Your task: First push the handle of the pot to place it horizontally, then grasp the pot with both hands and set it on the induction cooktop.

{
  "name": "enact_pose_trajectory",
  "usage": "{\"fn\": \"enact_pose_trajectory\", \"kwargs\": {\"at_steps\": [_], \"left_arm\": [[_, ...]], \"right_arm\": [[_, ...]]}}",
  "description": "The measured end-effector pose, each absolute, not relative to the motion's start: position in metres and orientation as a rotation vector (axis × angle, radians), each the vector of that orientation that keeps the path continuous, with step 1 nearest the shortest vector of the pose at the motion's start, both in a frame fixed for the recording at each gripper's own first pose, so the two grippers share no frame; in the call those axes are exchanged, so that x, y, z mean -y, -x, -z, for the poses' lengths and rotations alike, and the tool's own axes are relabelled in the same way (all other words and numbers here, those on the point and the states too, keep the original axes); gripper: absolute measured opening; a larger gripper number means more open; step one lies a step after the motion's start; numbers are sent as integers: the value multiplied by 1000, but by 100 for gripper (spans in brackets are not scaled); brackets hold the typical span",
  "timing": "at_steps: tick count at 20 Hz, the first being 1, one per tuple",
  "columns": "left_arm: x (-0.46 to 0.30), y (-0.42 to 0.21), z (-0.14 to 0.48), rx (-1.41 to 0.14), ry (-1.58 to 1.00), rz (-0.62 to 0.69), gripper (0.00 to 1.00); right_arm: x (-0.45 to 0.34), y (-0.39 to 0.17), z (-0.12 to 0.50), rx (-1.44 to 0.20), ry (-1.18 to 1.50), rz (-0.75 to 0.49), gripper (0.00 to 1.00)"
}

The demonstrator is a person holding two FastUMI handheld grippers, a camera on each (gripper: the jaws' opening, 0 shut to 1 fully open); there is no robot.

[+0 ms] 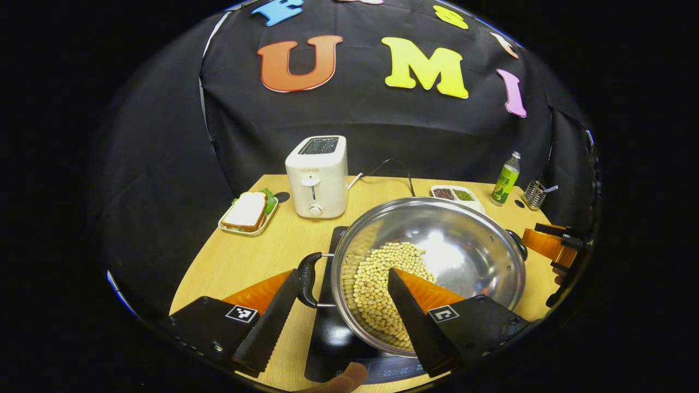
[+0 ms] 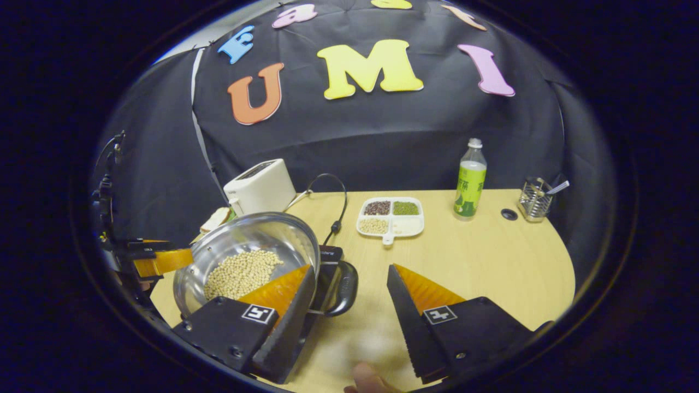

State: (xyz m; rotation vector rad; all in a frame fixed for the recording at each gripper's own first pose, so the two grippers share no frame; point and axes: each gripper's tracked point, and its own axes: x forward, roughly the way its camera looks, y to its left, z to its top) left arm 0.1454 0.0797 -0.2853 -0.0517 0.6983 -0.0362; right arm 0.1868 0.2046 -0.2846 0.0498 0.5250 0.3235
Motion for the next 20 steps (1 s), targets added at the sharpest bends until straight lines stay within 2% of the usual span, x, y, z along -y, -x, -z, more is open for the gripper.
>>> {"fn": "enact_pose_trajectory", "kwargs": {"at_steps": [1, 12, 13, 14, 17, 20], "left_arm": [[-77, -139, 278, -681, 44, 34, 97], [-48, -60, 208, -464, 73, 27, 96], [-46, -53, 202, -452, 77, 30, 96], [-45, -45, 194, -437, 76, 29, 96], [-41, -31, 172, -384, 77, 37, 96], [-36, -11, 142, -326, 72, 40, 96]], "right_arm": [[-198, -179, 277, -502, -52, -315, 82], [-133, -83, 211, -292, -77, -235, 83], [-127, -73, 206, -282, -77, -233, 84], [-124, -64, 200, -268, -76, -231, 100], [-105, -41, 176, -218, -75, -203, 96], [-89, -18, 156, -183, -73, -179, 100]]}}
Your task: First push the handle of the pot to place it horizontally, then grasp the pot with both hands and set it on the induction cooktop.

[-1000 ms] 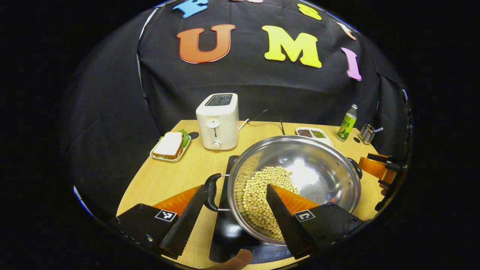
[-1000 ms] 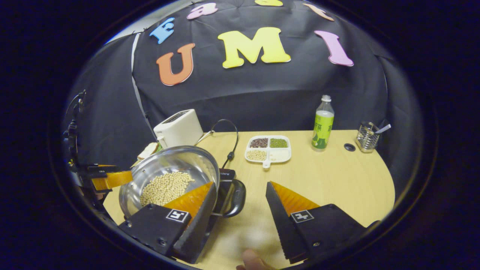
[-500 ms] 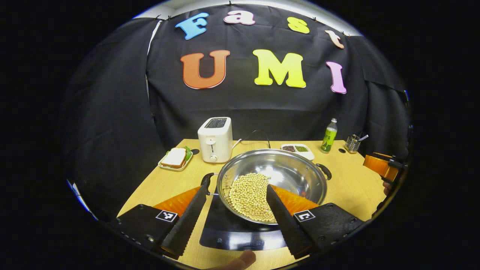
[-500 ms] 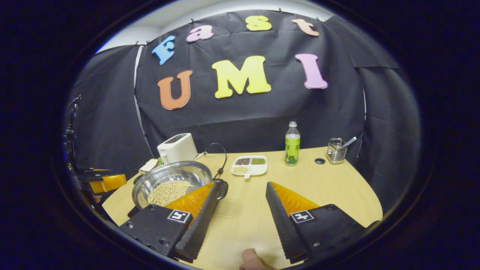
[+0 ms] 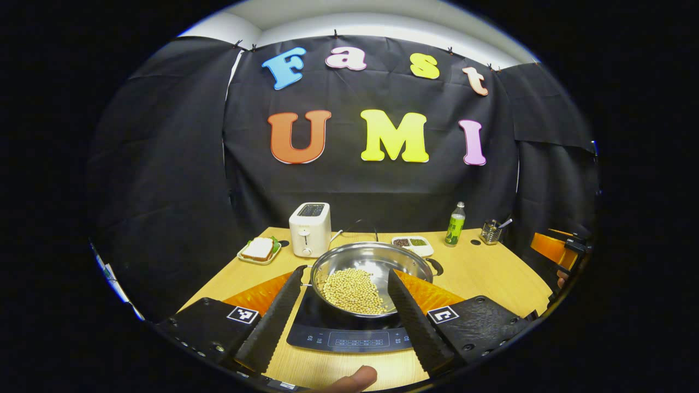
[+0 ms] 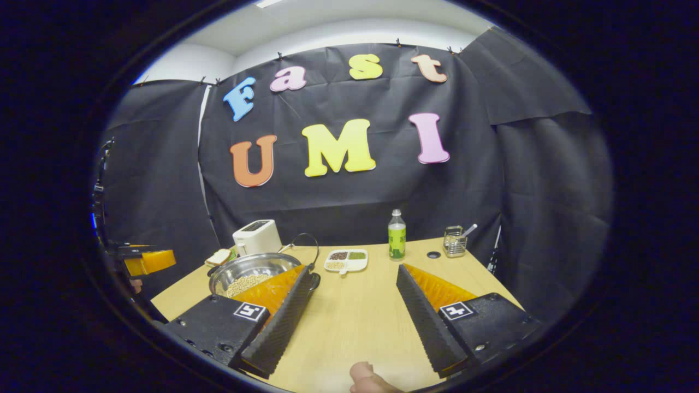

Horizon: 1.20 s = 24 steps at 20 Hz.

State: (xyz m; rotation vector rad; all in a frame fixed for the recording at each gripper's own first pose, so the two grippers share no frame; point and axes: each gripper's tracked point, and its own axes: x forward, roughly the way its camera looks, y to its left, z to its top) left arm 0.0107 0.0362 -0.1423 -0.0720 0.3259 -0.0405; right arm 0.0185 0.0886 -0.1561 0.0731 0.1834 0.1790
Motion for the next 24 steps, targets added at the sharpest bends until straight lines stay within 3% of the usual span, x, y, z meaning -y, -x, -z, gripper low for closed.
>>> {"fn": "enact_pose_trajectory", "kwargs": {"at_steps": [10, 13, 14, 19, 24], "left_arm": [[-5, 56, 62, -102, 94, 60, 96], [3, 72, 53, -75, 101, 62, 96], [4, 77, 51, -62, 89, 60, 96], [5, 99, 52, -1, 61, 44, 96], [9, 105, 58, 13, 43, 45, 96]], "right_arm": [[-66, 53, 89, -18, -53, -142, 96], [-68, 70, 74, 40, -32, -132, 100], [-69, 76, 70, 55, -22, -133, 96], [-77, 95, 64, 103, -19, -156, 100], [-72, 98, 66, 119, -4, -149, 96]]}}
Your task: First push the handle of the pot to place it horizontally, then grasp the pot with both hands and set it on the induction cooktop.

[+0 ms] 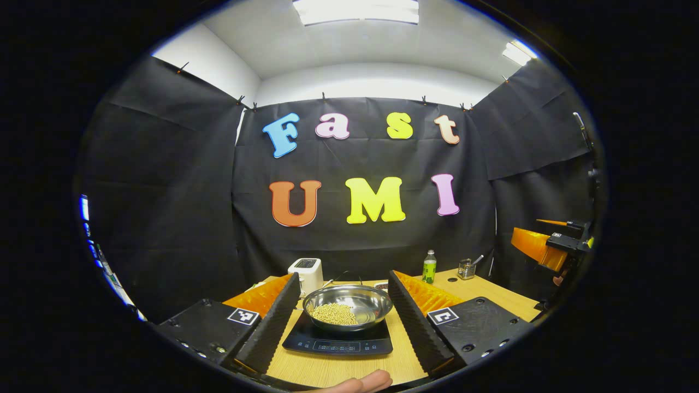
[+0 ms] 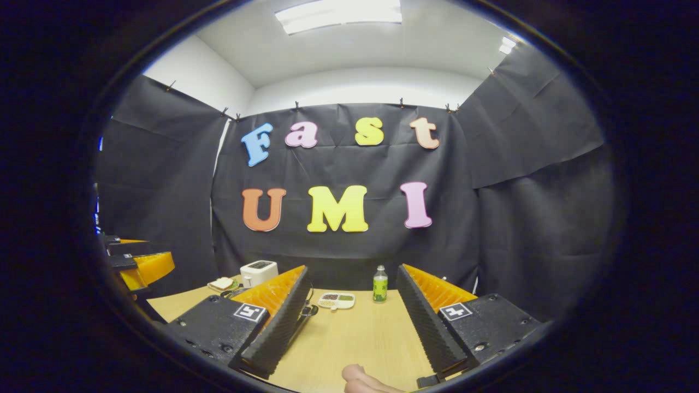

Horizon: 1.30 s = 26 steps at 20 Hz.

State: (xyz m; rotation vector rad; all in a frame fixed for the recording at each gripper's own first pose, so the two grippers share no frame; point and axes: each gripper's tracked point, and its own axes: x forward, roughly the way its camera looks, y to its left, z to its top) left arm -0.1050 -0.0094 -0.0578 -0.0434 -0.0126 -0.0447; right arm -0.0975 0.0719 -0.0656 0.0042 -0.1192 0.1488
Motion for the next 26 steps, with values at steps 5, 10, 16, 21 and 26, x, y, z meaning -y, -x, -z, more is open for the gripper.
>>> {"fn": "enact_pose_trajectory", "kwargs": {"at_steps": [5, 10, 16, 21, 26], "left_arm": [[12, 103, 65, 3, 51, 62, 96], [14, 102, 73, -9, 43, 63, 95], [16, 101, 77, -14, 47, 70, 96], [1, 103, 78, -11, 56, 36, 96], [6, 103, 74, 10, 101, 56, 96]], "right_arm": [[-73, 95, 72, 101, -23, -156, 96], [-72, 90, 76, 88, -24, -148, 100], [-74, 91, 77, 97, -28, -147, 100], [-79, 90, 77, 105, -47, -160, 100], [-71, 89, 80, 97, -25, -142, 100]]}}
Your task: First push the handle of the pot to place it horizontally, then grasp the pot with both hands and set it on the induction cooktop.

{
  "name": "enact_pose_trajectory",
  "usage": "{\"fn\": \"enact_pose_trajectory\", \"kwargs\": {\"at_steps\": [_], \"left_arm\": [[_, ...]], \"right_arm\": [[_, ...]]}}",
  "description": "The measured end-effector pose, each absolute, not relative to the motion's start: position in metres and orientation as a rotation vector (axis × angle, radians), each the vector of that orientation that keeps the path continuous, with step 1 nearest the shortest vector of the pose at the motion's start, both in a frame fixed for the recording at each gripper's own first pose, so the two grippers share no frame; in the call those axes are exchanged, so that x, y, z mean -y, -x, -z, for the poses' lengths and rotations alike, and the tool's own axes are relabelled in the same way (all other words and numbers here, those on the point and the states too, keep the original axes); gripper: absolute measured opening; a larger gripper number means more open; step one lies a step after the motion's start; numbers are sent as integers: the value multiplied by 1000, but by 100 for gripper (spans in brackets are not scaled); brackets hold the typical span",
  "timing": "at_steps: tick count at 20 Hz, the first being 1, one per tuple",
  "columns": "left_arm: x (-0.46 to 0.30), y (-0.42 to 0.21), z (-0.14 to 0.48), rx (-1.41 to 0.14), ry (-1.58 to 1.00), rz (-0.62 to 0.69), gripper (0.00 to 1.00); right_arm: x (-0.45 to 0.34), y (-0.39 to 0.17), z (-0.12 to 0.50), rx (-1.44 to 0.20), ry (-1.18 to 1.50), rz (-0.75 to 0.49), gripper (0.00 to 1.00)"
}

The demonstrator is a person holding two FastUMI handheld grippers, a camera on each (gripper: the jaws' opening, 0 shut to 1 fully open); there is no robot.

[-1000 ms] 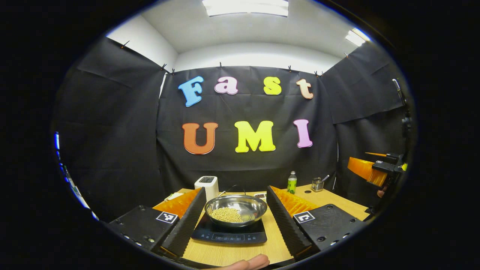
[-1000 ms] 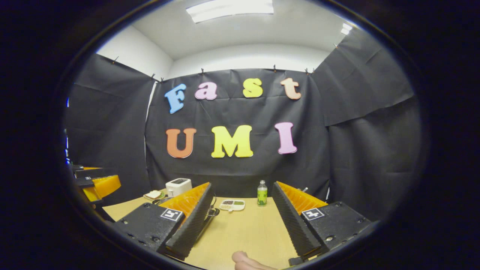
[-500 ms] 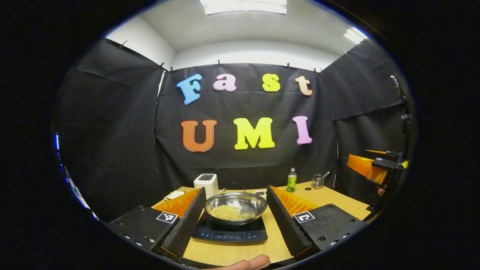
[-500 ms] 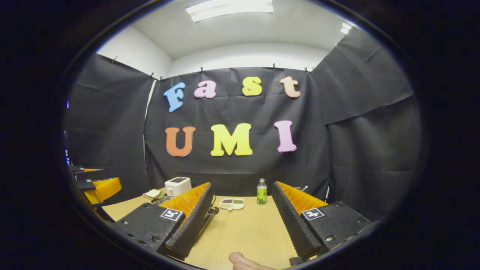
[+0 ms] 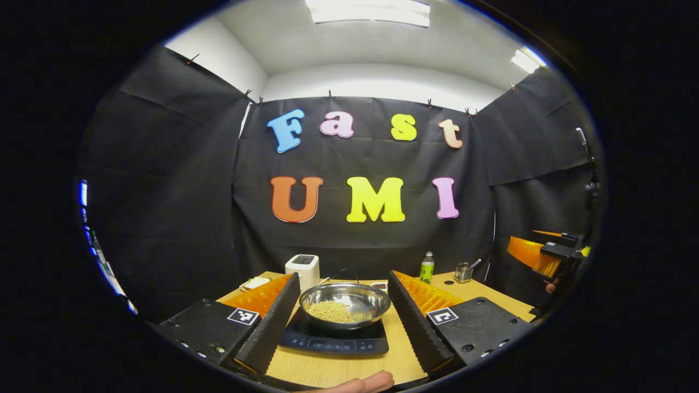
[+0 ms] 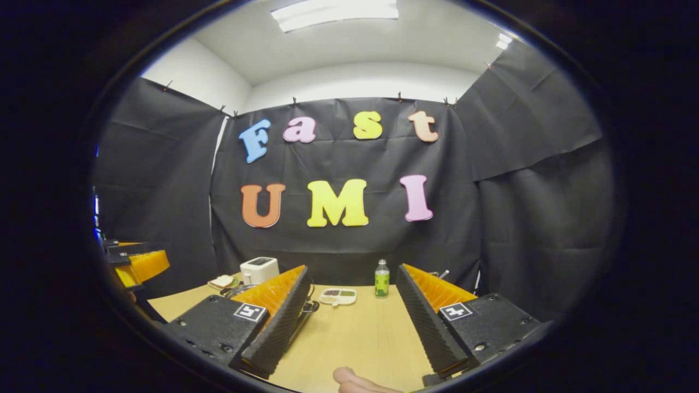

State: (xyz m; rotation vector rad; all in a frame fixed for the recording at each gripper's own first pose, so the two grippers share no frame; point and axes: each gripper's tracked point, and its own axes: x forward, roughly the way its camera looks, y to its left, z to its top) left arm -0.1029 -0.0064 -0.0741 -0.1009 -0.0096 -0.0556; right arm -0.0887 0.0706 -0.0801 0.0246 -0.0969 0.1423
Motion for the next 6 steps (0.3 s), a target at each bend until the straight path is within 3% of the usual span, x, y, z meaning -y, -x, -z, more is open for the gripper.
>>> {"fn": "enact_pose_trajectory", "kwargs": {"at_steps": [2, 6], "left_arm": [[6, 102, 78, 3, 95, 56, 96], [5, 102, 79, 4, 87, 53, 96]], "right_arm": [[-66, 88, 80, 100, -30, -127, 96], [-70, 90, 80, 98, -28, -139, 100]]}}
